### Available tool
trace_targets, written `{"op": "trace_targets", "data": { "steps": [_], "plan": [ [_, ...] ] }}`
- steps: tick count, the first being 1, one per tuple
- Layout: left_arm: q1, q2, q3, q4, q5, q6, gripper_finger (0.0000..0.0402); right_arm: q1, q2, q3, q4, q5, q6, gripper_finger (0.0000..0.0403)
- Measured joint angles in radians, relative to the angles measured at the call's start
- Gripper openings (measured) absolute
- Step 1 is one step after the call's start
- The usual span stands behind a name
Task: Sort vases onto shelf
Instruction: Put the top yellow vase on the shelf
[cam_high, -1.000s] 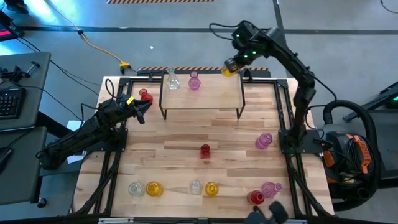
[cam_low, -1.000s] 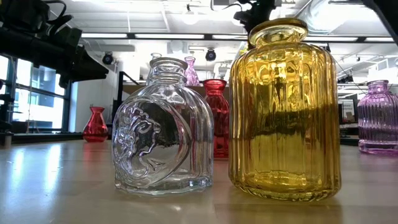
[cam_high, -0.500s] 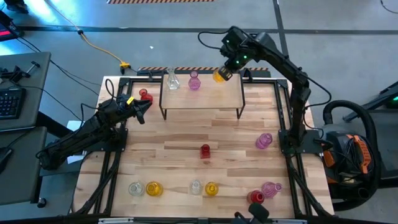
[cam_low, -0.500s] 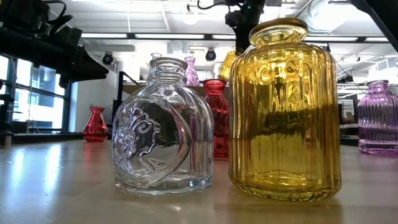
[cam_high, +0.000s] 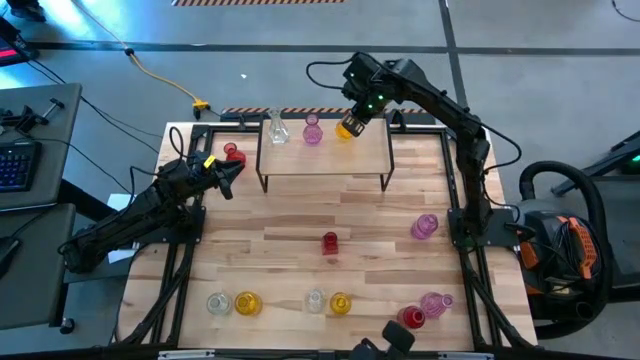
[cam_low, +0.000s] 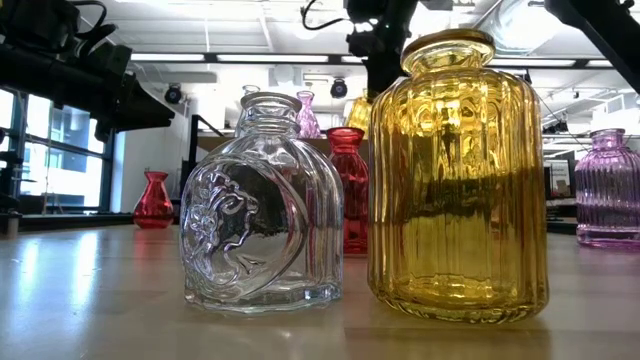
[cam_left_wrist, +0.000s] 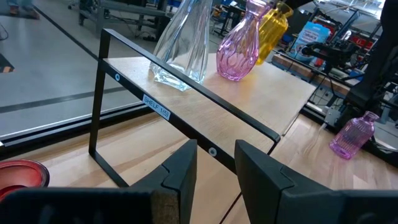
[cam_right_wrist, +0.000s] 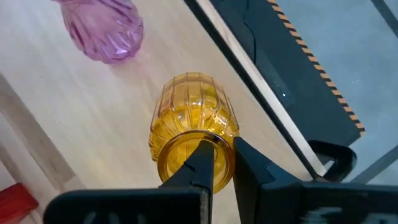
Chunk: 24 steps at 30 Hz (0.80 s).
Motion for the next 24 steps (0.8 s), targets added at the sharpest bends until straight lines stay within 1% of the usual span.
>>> {"op": "trace_targets", "data": {
  "steps": [19, 24],
  "plan": [
    [0.000, 0.000, 0.000, 0.000, 0.000, 0.000, 0.0101, 0.008, 0.009, 0.000, 0.022, -0.021, 0.021, 0.0017],
    [0.000, 0.000, 0.000, 0.000, 0.000, 0.000, 0.0101, 0.006, 0.009, 0.000, 0.019, -0.021, 0.020, 0.0033]
  ]
}}
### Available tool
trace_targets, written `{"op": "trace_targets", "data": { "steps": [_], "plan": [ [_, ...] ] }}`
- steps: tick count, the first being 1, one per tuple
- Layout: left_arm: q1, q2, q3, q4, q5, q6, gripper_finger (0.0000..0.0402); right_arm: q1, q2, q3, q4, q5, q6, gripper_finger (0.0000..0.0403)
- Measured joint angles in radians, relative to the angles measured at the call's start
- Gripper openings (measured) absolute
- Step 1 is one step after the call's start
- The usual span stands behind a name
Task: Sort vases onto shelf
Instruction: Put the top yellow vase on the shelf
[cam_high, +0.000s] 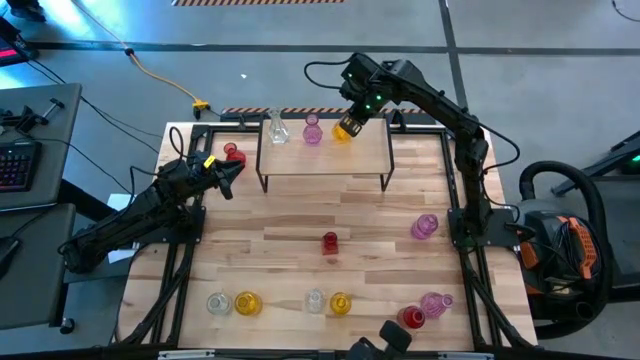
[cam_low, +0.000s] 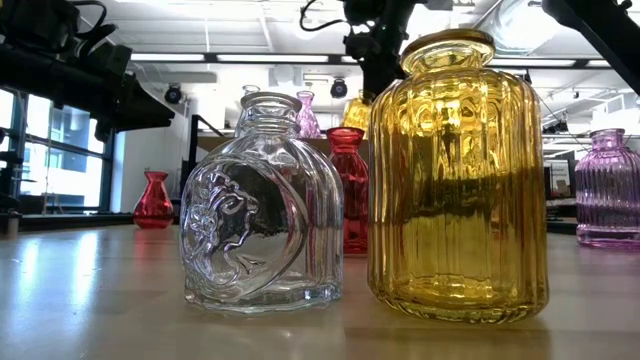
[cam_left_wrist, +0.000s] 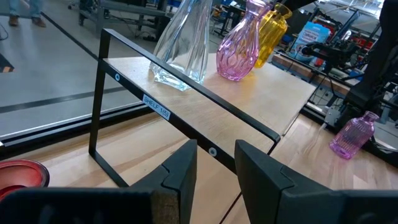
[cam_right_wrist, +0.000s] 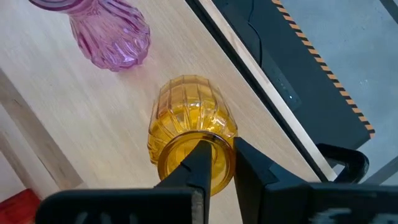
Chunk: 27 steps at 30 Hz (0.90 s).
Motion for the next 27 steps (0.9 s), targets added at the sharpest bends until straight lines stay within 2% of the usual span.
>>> {"op": "trace_targets", "data": {
  "steps": [27],
  "plan": [
    [0.000, 0.000, 0.000, 0.000, 0.000, 0.000, 0.0101, -0.005, 0.026, 0.004, 0.057, -0.028, 0.002, 0.0037]
  ]
}}
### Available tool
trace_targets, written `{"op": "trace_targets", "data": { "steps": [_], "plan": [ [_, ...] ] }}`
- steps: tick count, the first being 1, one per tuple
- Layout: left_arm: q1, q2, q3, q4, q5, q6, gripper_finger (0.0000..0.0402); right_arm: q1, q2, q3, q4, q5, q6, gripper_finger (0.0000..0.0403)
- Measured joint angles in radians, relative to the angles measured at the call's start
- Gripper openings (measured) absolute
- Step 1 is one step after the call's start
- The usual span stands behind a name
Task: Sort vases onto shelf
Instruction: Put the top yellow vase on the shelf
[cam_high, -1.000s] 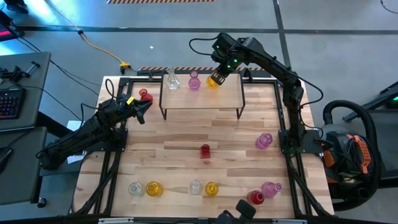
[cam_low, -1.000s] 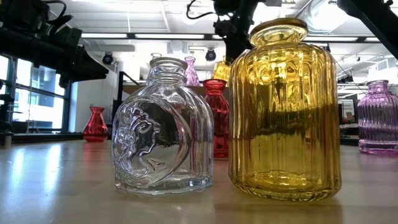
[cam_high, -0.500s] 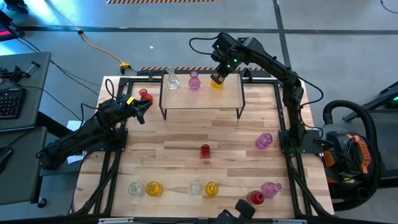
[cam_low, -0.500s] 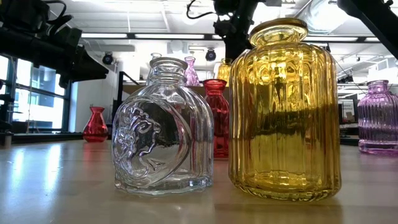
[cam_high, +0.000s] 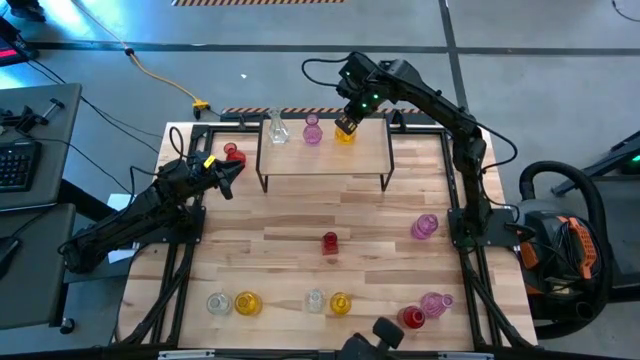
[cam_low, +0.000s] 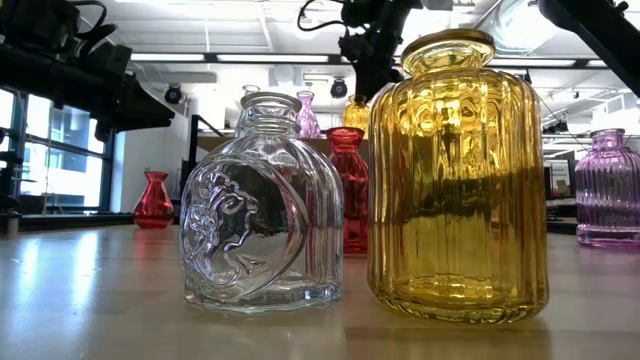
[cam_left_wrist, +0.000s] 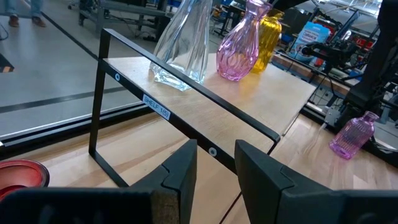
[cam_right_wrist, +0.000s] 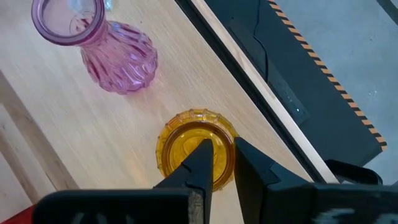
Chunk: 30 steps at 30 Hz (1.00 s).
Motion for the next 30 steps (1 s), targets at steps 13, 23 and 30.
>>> {"op": "trace_targets", "data": {
  "steps": [13, 23, 30],
  "plan": [
    [0.000, 0.000, 0.000, 0.000, 0.000, 0.000, 0.0101, -0.012, -0.006, -0.002, 0.001, -0.023, -0.010, 0.0039],
    [0.000, 0.000, 0.000, 0.000, 0.000, 0.000, 0.0101, -0.015, -0.006, -0.003, 0.005, -0.032, -0.029, 0.0080],
    [0.000, 0.000, 0.000, 0.000, 0.000, 0.000, 0.0101, -0.015, -0.015, 0.040, -0.005, -0.029, -0.036, 0.0083]
  ]
}}
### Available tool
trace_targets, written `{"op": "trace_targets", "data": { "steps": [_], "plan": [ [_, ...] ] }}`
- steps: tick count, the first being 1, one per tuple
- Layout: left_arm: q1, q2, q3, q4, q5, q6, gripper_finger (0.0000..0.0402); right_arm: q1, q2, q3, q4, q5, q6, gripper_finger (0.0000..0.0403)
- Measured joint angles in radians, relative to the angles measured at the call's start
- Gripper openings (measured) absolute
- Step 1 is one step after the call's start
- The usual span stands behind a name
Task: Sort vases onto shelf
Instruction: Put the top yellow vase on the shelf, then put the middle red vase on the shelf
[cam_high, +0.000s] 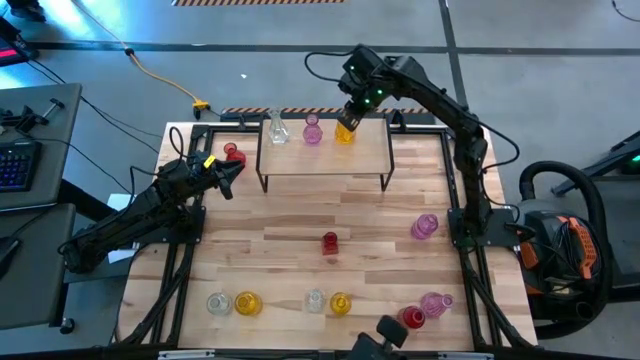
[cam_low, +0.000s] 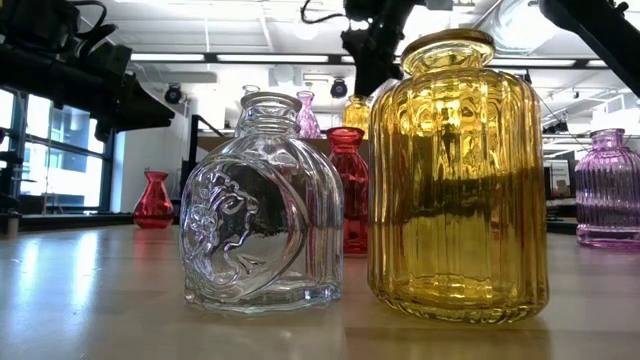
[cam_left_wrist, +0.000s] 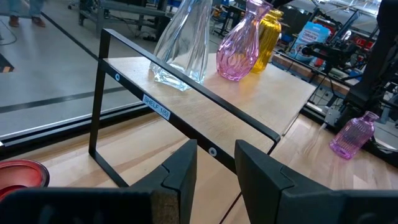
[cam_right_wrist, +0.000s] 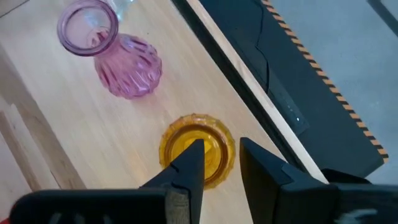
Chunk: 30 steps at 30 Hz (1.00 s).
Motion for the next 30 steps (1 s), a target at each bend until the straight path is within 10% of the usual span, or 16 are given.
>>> {"op": "trace_targets", "data": {
  "steps": [30],
  "plan": [
    [0.000, 0.000, 0.000, 0.000, 0.000, 0.000, 0.0101, 0.023, -0.322, -0.150, -0.207, -0.089, -0.056, 0.0083]
  ]
}}
